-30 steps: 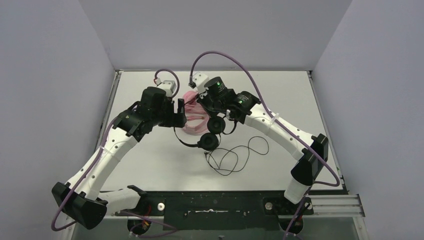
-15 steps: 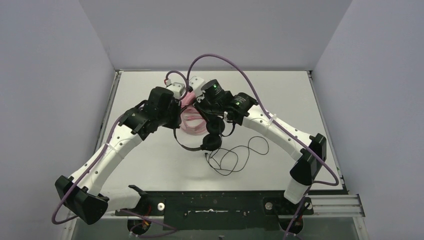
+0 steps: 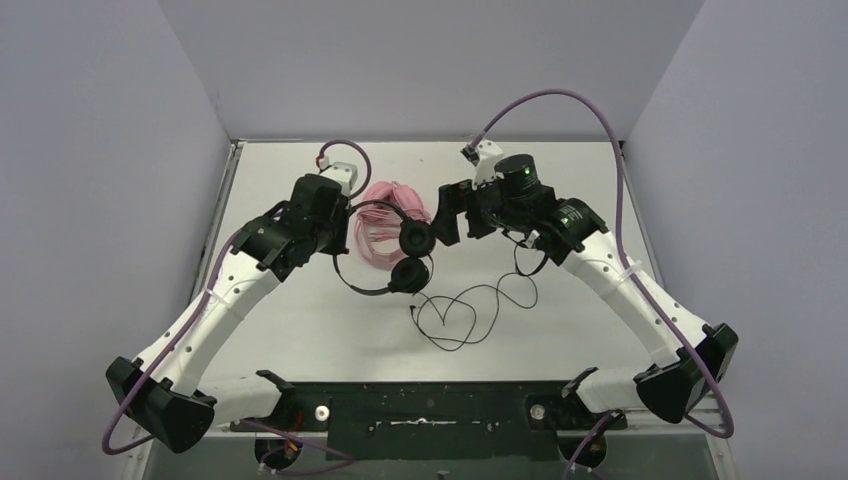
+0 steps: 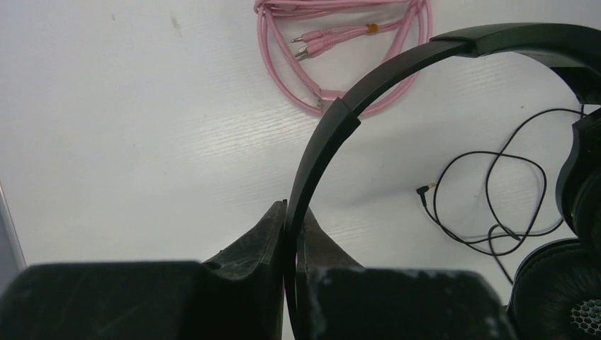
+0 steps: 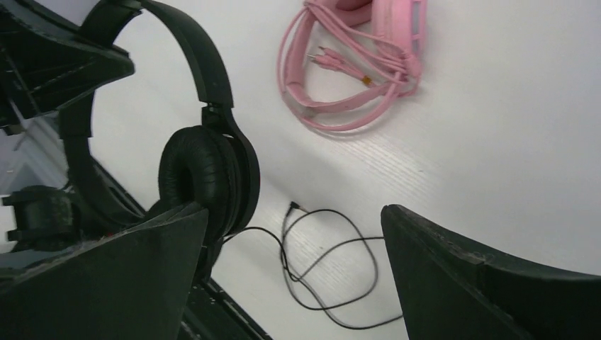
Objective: Wrap the headphones
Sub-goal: Wrap the headphones cable around the headphones.
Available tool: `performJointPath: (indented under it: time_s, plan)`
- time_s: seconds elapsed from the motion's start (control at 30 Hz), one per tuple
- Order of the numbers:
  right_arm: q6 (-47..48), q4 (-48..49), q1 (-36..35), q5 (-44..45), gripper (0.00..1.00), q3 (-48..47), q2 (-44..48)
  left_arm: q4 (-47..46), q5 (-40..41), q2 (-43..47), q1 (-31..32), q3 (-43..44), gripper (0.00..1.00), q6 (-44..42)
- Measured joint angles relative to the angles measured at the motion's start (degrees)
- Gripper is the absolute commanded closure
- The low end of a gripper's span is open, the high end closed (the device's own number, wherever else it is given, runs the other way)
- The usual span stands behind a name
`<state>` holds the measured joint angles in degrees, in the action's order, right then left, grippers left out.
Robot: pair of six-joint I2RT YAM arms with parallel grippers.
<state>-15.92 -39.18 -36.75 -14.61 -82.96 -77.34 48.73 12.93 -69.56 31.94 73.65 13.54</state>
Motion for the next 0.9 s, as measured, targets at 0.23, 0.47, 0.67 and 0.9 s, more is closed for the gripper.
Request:
performJointPath:
  time_s: [0.23,0.47,0.67,0.9]
  plan:
    - [-9.9,10.23,-0.28,-7.78,0.01,7.5,-1.29,1.79,1.99,0.0,0.26,0.11,1.0,-0.02]
    - [-14.69,20.35,-0.04,-14.53,0.25,9.29,-2.1,2.56,2.21,0.0,0.28,0.24,1.0,-0.02]
    - [-12.7,21.94,-3.1,-15.41,0.29,10.88,-3.54,4.2,1.68,0.0,0.26,2.6,1.0,-0.04]
    - [-4.17,17.75,-4.94,-12.31,0.83,10.75,-3.56,4.98,0.44,0.02,0.26,3.87,1.0,-0.04]
